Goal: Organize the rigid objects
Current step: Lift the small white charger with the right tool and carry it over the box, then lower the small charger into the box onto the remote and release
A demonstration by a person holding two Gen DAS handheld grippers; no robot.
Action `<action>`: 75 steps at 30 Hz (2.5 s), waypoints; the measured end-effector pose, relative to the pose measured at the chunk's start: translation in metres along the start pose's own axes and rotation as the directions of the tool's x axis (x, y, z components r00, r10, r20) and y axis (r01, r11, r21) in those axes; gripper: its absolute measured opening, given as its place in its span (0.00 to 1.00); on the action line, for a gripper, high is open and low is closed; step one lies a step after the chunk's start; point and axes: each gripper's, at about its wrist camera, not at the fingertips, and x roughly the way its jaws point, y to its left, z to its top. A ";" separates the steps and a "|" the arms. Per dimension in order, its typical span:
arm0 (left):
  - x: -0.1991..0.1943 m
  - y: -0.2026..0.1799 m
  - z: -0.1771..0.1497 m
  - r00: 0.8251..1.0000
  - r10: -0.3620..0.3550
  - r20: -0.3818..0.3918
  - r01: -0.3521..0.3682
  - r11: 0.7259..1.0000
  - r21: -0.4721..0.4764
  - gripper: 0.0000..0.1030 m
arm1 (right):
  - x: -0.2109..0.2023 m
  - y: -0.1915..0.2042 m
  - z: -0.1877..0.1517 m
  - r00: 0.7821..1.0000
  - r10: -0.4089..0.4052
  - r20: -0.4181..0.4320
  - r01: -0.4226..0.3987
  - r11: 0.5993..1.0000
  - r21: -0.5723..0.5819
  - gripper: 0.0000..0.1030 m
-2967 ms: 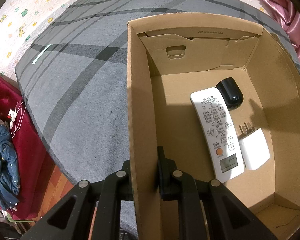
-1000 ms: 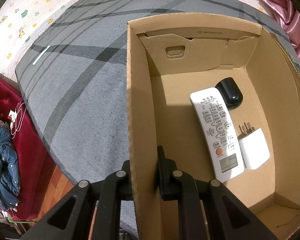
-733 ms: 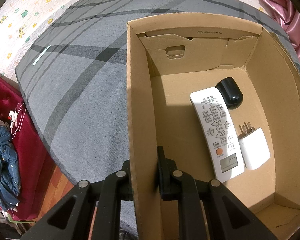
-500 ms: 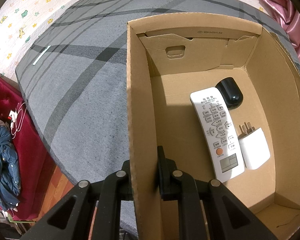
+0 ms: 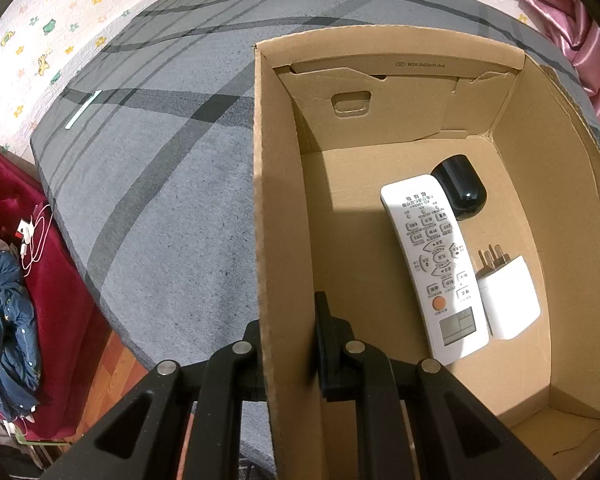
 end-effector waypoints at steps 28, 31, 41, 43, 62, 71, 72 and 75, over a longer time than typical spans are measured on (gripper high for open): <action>0.001 0.000 0.000 1.000 -0.002 -0.002 0.002 1.000 -0.004 0.14 | -0.072 0.082 0.018 0.992 0.077 0.100 -0.056 0.980 -0.191 0.40; 0.001 0.000 0.000 1.000 -0.003 -0.003 0.003 1.000 -0.004 0.14 | -0.072 0.094 0.018 0.991 0.090 0.097 -0.068 0.976 -0.209 0.40; 0.003 0.001 -0.001 1.000 -0.005 -0.002 0.005 1.000 -0.005 0.14 | -0.062 0.132 0.010 0.987 0.142 0.068 -0.119 0.956 -0.268 0.40; 0.003 0.001 0.000 1.000 -0.006 -0.002 0.006 1.000 -0.006 0.14 | -0.057 0.140 0.007 0.988 0.145 0.057 -0.124 0.953 -0.278 0.40; 0.003 0.003 0.000 1.000 -0.014 0.002 0.014 1.000 -0.010 0.14 | 0.011 0.179 -0.014 0.991 0.120 -0.067 -0.135 0.941 -0.310 0.40; 0.003 0.002 0.000 1.000 -0.012 0.003 0.012 1.000 -0.009 0.14 | 0.030 0.184 -0.019 0.988 0.120 -0.100 -0.145 0.943 -0.298 0.40; 0.003 0.002 0.000 1.000 -0.013 0.003 0.013 1.000 -0.009 0.14 | 0.031 0.184 -0.020 0.988 0.119 -0.102 -0.145 0.943 -0.298 0.40; 0.003 0.002 0.000 1.000 -0.012 0.002 0.012 1.000 -0.009 0.14 | 0.032 0.183 -0.021 0.987 0.121 -0.107 -0.148 0.943 -0.299 0.41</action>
